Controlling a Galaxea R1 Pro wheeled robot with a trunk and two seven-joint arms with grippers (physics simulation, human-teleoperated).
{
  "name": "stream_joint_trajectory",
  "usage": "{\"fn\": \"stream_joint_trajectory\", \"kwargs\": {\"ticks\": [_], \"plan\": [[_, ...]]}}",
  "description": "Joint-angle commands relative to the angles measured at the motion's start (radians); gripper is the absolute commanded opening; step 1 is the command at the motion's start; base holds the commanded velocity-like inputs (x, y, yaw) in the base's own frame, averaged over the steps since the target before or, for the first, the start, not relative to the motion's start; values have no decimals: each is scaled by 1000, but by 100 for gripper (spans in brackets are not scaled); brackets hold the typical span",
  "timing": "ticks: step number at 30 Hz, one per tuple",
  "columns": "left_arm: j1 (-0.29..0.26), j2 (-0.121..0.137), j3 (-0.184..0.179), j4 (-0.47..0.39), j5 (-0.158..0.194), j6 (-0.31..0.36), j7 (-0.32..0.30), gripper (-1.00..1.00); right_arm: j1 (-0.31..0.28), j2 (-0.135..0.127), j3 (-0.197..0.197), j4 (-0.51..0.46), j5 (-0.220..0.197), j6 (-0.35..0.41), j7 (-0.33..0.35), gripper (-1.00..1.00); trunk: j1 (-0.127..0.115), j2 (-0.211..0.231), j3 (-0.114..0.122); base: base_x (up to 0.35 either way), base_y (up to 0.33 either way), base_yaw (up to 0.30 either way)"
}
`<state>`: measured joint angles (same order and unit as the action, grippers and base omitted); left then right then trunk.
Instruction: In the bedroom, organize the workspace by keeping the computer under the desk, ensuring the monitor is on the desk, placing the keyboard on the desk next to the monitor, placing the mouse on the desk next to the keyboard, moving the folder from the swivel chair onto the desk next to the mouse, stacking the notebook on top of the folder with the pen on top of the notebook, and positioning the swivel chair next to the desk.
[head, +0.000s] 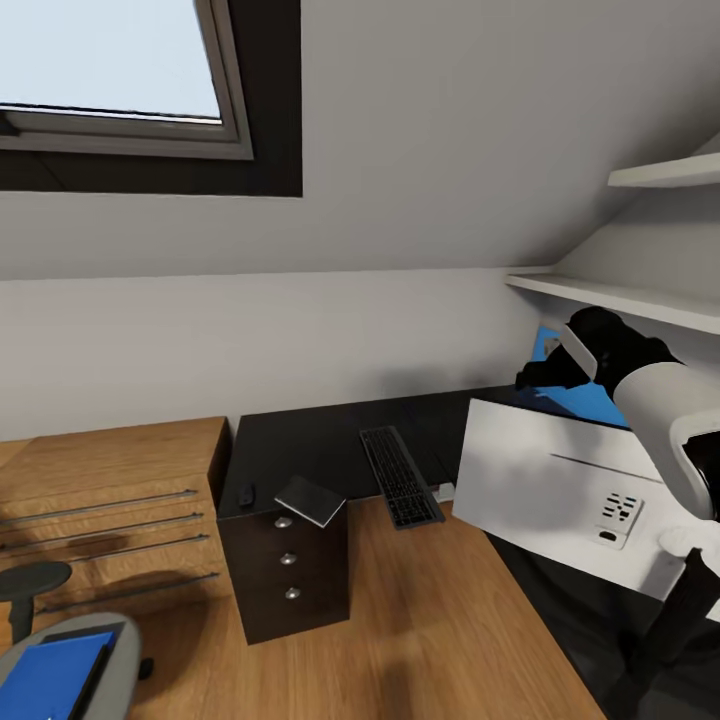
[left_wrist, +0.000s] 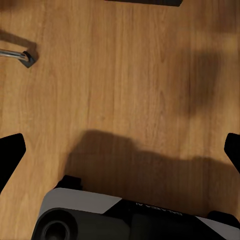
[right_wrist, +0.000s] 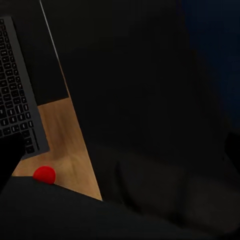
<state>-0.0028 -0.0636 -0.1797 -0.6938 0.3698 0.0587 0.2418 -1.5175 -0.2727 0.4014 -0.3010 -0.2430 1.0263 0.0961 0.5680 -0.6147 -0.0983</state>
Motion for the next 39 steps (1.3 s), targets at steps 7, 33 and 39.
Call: {"fn": "stream_joint_trajectory", "kwargs": {"ticks": [7, 33, 39], "plan": [[0, 1, -4, -3, 8, 4, 8, 100, -1, 0, 8, -1, -2, 1, 7, 100, 0, -2, -2, 83, 0, 0], [0, 1, -3, -3, 8, 4, 8, 100, 7, -2, 7, 25, -4, -12, 8, 100, 0, -2, -27, 37, 0, 0], [0, 1, -3, -3, 8, 4, 8, 100, 13, -2, 7, 33, -4, -14, 8, 100, 0, -2, -36, 0, 0, 0]]}}
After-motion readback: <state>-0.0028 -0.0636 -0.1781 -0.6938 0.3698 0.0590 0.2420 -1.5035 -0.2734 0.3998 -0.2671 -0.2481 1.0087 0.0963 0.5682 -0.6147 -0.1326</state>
